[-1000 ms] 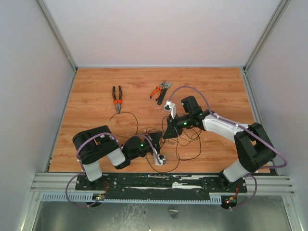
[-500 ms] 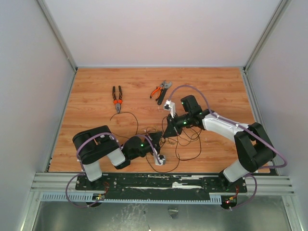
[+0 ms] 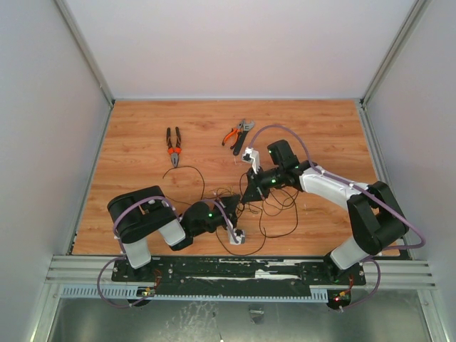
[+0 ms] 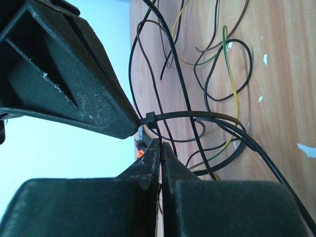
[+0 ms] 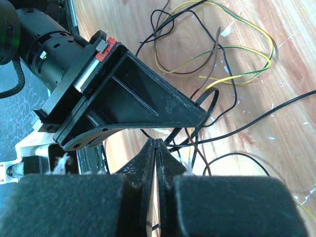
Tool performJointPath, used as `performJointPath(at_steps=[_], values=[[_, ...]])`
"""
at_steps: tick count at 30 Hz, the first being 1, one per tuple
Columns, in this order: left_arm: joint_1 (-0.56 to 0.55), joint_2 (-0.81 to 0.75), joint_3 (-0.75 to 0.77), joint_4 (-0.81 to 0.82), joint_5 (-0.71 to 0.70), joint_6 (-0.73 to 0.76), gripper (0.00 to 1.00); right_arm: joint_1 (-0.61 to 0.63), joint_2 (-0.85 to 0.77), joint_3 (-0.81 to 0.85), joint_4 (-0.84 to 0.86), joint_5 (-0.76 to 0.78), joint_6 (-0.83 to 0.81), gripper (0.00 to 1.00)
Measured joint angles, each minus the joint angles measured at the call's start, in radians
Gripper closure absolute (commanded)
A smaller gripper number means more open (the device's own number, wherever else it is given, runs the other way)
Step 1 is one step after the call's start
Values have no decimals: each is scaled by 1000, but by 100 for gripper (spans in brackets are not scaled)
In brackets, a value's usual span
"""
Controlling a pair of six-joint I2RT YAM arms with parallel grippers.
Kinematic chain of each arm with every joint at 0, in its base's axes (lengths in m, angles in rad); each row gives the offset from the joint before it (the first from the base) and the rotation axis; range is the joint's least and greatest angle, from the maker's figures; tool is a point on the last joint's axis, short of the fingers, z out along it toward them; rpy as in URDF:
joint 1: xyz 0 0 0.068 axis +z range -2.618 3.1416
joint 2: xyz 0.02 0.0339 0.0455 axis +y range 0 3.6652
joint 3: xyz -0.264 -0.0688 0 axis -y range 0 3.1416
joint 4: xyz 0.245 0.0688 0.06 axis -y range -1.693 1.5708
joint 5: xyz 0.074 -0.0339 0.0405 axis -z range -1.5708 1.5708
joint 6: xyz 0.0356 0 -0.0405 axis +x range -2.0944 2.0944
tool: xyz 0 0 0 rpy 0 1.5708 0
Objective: Zip-tie the wires
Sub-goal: Tie the cable at the center of the board.
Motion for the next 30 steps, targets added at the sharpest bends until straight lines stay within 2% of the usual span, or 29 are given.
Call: performJointPath(at_steps=[18, 19, 23, 30], values=[[-2, 0, 0, 1, 0, 0, 100, 1, -27, 65, 35, 19, 52, 100], [-2, 0, 0, 0, 0, -1, 100, 1, -29, 69, 35, 21, 52, 99], [-2, 0, 0, 1, 0, -4, 100, 1, -43, 69, 24, 53, 45, 79], [-2, 0, 0, 1, 0, -8, 100, 2, -67, 42, -23, 132, 35, 69]])
